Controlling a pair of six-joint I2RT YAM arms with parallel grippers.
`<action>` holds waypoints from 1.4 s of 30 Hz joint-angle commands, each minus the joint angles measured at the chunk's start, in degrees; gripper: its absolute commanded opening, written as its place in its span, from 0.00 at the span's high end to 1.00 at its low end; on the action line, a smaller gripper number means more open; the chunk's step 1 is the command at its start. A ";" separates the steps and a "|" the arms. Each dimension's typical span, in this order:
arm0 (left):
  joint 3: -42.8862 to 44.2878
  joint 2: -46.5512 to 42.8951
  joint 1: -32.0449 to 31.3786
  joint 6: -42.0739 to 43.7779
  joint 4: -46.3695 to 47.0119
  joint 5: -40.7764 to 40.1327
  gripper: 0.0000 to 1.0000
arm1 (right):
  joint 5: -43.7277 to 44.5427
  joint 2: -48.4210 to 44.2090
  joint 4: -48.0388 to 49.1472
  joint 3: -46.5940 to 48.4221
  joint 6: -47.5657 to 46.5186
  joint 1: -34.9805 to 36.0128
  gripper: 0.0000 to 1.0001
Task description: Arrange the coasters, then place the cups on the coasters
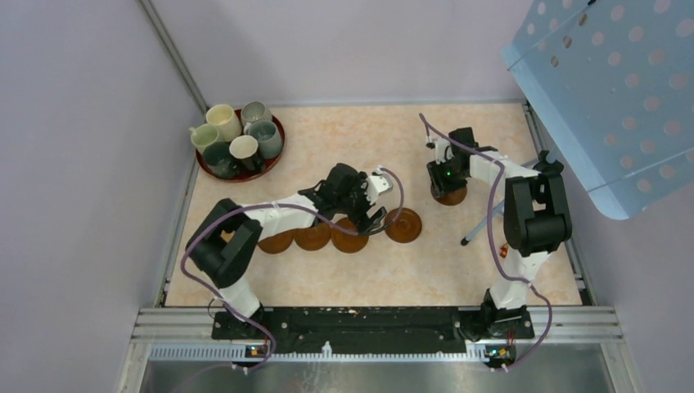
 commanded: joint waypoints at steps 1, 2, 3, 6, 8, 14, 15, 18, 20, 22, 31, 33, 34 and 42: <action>5.49 5.97 -2.88 -2.62 7.26 -4.53 0.03 | -5.82 1.32 -7.82 -3.79 0.56 0.89 0.60; 6.50 7.23 -3.28 -3.09 7.73 -5.03 0.04 | -5.94 1.24 -7.96 -3.85 0.48 0.85 0.61; 7.38 8.48 -3.55 -3.65 8.21 -5.17 0.04 | -5.97 1.08 -8.14 -4.07 0.33 0.91 0.61; 9.40 11.22 -3.78 -5.11 9.23 -5.29 0.06 | -5.91 0.54 -8.17 -5.10 -0.26 0.87 0.61; 10.13 12.64 -3.85 -5.95 9.64 -5.37 0.07 | -6.44 0.27 -8.29 -6.00 -0.55 0.85 0.62; 11.47 17.18 -3.86 -7.53 10.80 -7.73 0.10 | -7.31 0.69 -7.71 -7.42 -1.37 0.96 0.62; 11.76 17.67 -3.87 -7.61 10.78 -8.02 0.11 | -7.52 0.86 -7.61 -7.44 -1.37 0.96 0.62; 12.62 18.62 -3.79 -8.01 10.96 -10.04 0.14 | -8.07 1.25 -7.43 -6.79 -1.13 0.99 0.63; 13.32 19.05 -3.74 -8.35 10.88 -13.36 0.15 | -8.37 1.40 -7.24 -6.27 -0.98 1.05 0.64; 13.99 19.45 -3.49 -7.98 10.83 -15.57 0.17 | -8.42 1.71 -7.09 -5.74 -0.79 1.18 0.64; 17.73 21.67 -2.41 -5.77 9.76 -19.47 0.19 | -9.34 2.47 -7.05 -5.13 -0.58 1.67 0.68; 18.90 22.60 -1.87 -5.82 9.20 -19.47 0.19 | -9.80 2.18 -7.02 -5.71 -0.74 1.65 0.68; 19.51 23.12 -1.51 -6.05 8.76 -19.44 0.20 | -10.17 1.95 -7.07 -5.99 -0.76 1.68 0.68; 22.93 25.32 -0.91 -6.68 7.38 -17.86 0.19 | -12.34 1.45 -6.68 -6.61 -0.61 2.94 0.68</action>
